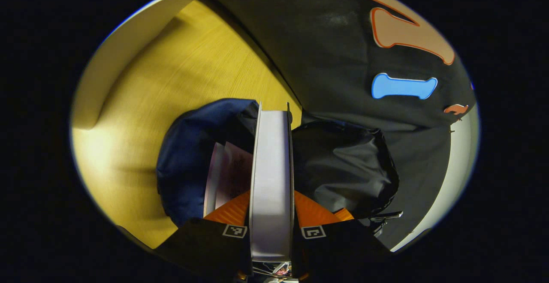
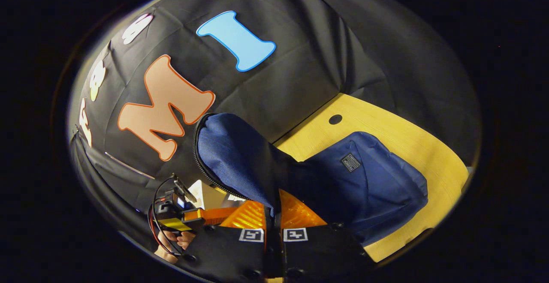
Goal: Open the schoolbag, grab two books from the bookshelf and put them into the schoolbag.
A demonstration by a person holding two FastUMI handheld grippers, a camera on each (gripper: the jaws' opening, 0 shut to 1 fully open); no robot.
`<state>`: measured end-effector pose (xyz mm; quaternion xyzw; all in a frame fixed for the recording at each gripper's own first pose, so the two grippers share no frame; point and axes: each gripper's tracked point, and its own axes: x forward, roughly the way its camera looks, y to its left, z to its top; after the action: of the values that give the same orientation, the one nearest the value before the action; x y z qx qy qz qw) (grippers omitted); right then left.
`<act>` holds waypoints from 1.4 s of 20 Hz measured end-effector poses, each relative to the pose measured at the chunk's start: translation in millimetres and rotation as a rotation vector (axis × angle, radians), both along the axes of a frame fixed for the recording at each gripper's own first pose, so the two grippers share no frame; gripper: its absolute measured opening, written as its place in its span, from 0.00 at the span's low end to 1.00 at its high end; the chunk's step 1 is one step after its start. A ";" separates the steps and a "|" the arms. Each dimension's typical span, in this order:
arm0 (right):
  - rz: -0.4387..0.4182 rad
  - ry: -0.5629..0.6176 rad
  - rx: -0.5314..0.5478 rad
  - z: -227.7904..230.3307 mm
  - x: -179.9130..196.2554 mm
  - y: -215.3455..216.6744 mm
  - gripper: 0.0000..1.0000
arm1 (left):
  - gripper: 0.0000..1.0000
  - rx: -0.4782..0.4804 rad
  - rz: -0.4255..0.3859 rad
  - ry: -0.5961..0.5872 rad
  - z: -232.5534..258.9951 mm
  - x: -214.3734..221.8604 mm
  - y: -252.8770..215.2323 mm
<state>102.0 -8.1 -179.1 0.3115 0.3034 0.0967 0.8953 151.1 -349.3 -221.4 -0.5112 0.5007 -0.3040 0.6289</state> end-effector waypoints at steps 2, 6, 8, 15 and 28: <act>0.002 0.000 0.002 0.0 -0.1 0.9 0.01 | 0.31 -0.013 -0.010 0.004 0.2 -2.4 -17.2; 0.001 -0.008 -0.009 2.0 2.3 4.8 0.03 | 0.31 -0.054 -0.016 0.014 -4.5 -10.2 -37.1; 0.000 -0.009 -0.009 1.9 3.5 6.5 0.03 | 0.32 -0.078 0.000 0.037 -7.7 -11.3 -43.7; 0.012 -0.012 -0.030 -1.4 2.0 8.6 0.04 | 0.34 -0.111 -0.007 0.091 -12.8 -26.6 -75.0; -0.010 -0.003 -0.031 -5.4 3.2 2.7 0.04 | 0.81 0.489 -0.026 -0.229 -50.2 -1.3 -12.5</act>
<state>105.2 -5.4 -184.5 0.2990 0.3019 0.0879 0.9010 149.8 -361.8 -271.6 -0.2999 0.4914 -0.2378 0.7823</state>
